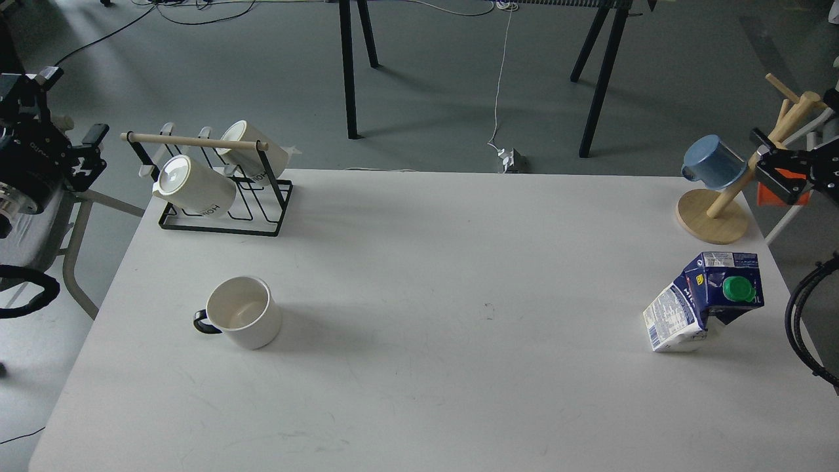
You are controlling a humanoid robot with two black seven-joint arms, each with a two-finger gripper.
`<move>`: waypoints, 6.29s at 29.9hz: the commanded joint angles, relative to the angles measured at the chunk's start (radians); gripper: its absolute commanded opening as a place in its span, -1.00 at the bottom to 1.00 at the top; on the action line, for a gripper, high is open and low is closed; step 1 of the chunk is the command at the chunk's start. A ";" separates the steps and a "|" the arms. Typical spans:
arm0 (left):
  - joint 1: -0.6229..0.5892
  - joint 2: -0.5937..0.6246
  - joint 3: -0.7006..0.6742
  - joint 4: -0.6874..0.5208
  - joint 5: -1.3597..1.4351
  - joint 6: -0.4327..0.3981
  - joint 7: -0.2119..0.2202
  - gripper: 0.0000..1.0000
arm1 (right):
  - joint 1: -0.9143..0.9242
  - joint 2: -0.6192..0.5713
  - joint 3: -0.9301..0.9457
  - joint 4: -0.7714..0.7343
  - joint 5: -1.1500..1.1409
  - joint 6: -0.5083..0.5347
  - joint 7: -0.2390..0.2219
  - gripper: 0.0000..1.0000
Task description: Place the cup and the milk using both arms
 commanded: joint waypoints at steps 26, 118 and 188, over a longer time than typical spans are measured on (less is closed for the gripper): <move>-0.120 0.094 0.003 -0.182 1.168 0.000 0.000 1.00 | -0.018 0.000 0.013 0.005 0.001 0.000 0.000 0.97; -0.104 -0.513 0.189 -0.244 1.734 0.000 0.000 -0.85 | -0.095 -0.028 0.060 -0.054 0.002 0.000 0.000 0.97; -0.063 -0.077 -0.140 -0.318 0.582 0.000 0.000 0.74 | -0.715 0.115 0.002 0.325 0.257 0.000 0.000 0.98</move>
